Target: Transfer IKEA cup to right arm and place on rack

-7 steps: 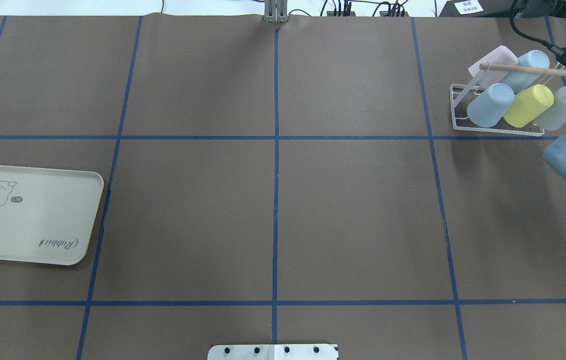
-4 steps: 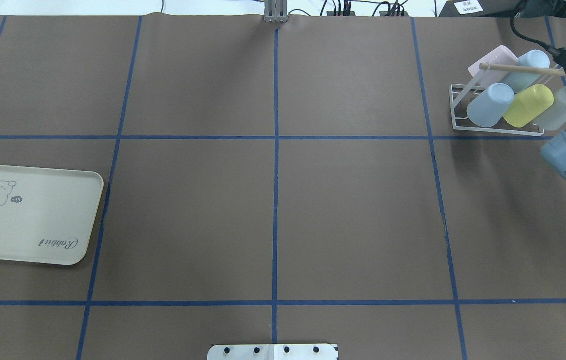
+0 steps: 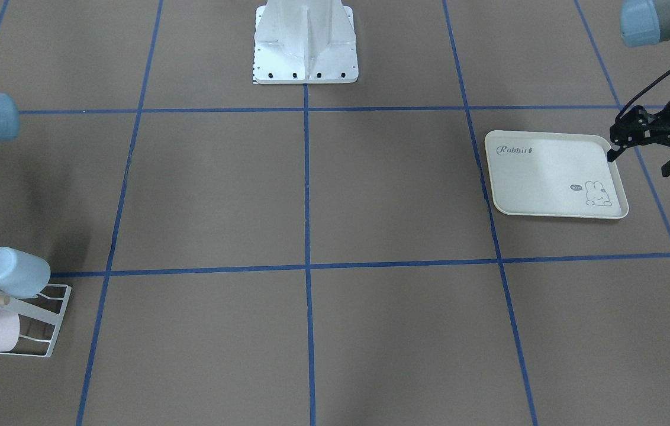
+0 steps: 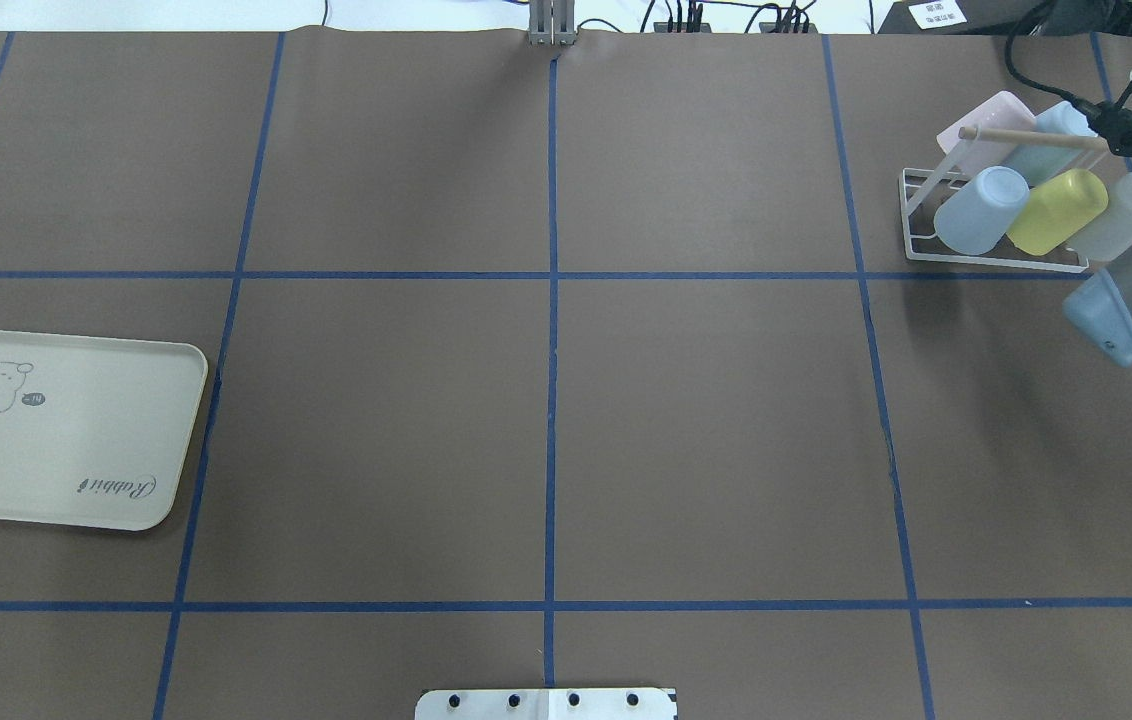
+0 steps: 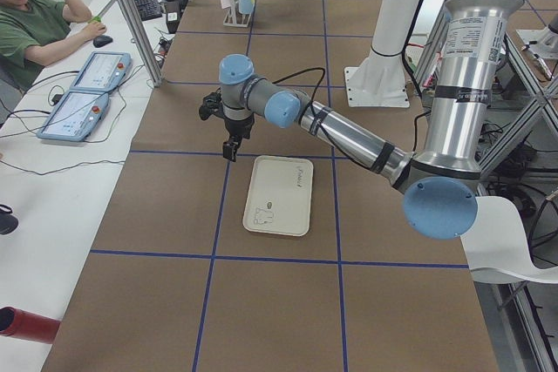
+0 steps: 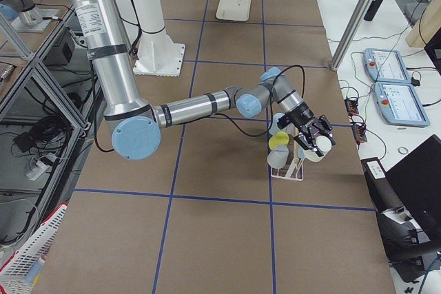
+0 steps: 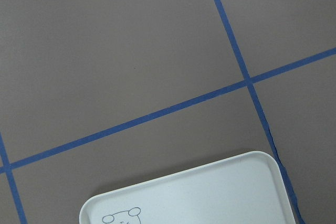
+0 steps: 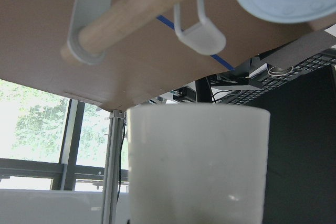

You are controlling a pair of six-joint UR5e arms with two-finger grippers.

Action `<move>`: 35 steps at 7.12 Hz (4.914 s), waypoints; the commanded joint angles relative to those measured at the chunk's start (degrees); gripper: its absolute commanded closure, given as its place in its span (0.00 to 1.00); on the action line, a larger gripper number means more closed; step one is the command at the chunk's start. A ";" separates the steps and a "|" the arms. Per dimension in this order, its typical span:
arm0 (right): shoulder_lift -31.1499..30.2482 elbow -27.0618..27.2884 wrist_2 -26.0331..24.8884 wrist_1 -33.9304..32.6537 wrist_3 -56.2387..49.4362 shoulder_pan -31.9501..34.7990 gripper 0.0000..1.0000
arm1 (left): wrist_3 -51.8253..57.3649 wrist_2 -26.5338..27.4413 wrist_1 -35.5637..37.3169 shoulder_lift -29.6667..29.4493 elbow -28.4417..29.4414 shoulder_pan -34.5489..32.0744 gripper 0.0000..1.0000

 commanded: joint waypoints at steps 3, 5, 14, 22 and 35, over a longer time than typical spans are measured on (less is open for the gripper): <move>0.21 -2.93 -6.01 0.19 0.08 -2.72 0.73 | -0.23 -0.01 0.00 -0.04 0.03 0.09 0.00; 0.30 -3.29 -6.64 0.19 0.17 -3.08 0.73 | -0.23 -0.01 0.00 -0.04 0.03 0.09 0.00; 0.82 -3.29 -7.52 0.28 0.61 -3.87 0.71 | -0.23 -0.01 0.00 -0.04 0.21 0.27 0.00; 1.35 -4.61 -8.66 0.28 0.61 -4.22 0.67 | -0.32 -1.32 0.00 -0.04 0.12 0.27 0.00; 1.79 -4.79 -8.75 0.28 0.78 -4.31 0.45 | -0.32 -1.42 0.00 -0.04 0.21 0.27 0.00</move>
